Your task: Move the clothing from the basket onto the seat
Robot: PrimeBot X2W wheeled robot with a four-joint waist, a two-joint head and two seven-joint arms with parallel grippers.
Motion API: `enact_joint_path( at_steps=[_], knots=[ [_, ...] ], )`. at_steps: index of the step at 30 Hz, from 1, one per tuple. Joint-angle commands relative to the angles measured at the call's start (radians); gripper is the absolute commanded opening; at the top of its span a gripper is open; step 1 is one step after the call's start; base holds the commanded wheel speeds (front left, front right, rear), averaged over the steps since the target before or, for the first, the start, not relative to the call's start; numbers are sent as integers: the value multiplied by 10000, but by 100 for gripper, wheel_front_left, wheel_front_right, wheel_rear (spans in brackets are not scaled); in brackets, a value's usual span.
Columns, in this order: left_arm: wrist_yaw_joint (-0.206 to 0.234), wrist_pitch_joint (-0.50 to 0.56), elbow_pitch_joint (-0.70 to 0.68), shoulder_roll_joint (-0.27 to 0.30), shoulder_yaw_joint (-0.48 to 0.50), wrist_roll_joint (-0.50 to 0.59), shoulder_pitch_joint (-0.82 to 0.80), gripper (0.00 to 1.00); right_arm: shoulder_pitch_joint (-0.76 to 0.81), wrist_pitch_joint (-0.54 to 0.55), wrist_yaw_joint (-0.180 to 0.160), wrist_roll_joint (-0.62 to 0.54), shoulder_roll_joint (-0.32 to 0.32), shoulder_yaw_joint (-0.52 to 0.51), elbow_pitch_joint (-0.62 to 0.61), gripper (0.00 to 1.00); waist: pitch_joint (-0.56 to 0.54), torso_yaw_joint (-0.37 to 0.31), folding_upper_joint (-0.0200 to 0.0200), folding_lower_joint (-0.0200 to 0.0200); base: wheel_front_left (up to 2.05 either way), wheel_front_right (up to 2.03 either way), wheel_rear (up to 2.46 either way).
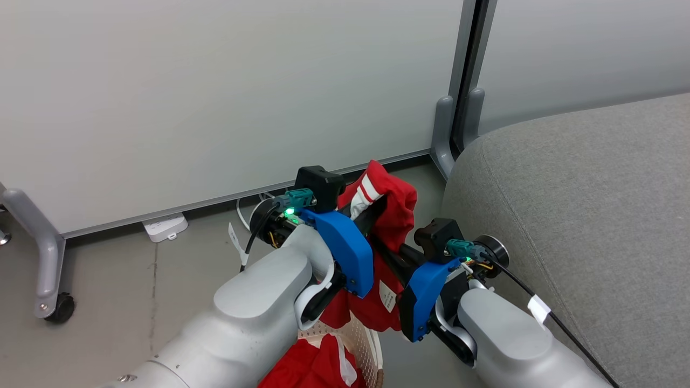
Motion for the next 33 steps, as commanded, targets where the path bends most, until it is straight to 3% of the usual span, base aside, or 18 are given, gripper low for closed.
enact_joint_path(
  at_steps=[1, 2, 3, 15, 21, 28, 33],
  knots=[
    [82, -14, 61, 24, 6, -101, -184, 0, -177, -71, -7, 57, 69, 57, 65, 0, -2, 5, 0, 0, 0, 0, 0],
    [106, -3, 82, 24, -14, -119, -193, 40, -186, -97, -7, 67, 71, 63, 86, 0, -2, 9, 0, 0, 0, 0, 0],
    [127, -12, 96, 24, -35, -117, -202, 100, -186, -99, -7, 82, 73, 70, 108, 0, 0, 15, 0, 0, 0, 0, 0],
    [178, -552, 194, 25, 24, -185, -6, 100, -336, -279, -7, 101, 74, 89, 291, 0, 35, 66, 0, 0, 0, 0, 0],
    [98, -896, -45, 363, 398, 190, 595, 100, -376, -364, -7, 53, -60, -16, 347, 0, 108, 124, 0, 0, 0, 0, 0],
    [717, -903, -1862, 1210, 1997, 2085, 2103, 100, -396, -474, -7, -57, -190, -294, 349, 0, 261, 257, 0, 0, 0, 0, 0],
    [725, -905, -3270, 1690, 3362, 3458, 3583, 100, -376, -490, -7, -149, -233, -507, 288, 0, 387, 327, 0, 0, 0, 0, 0]
  ],
)
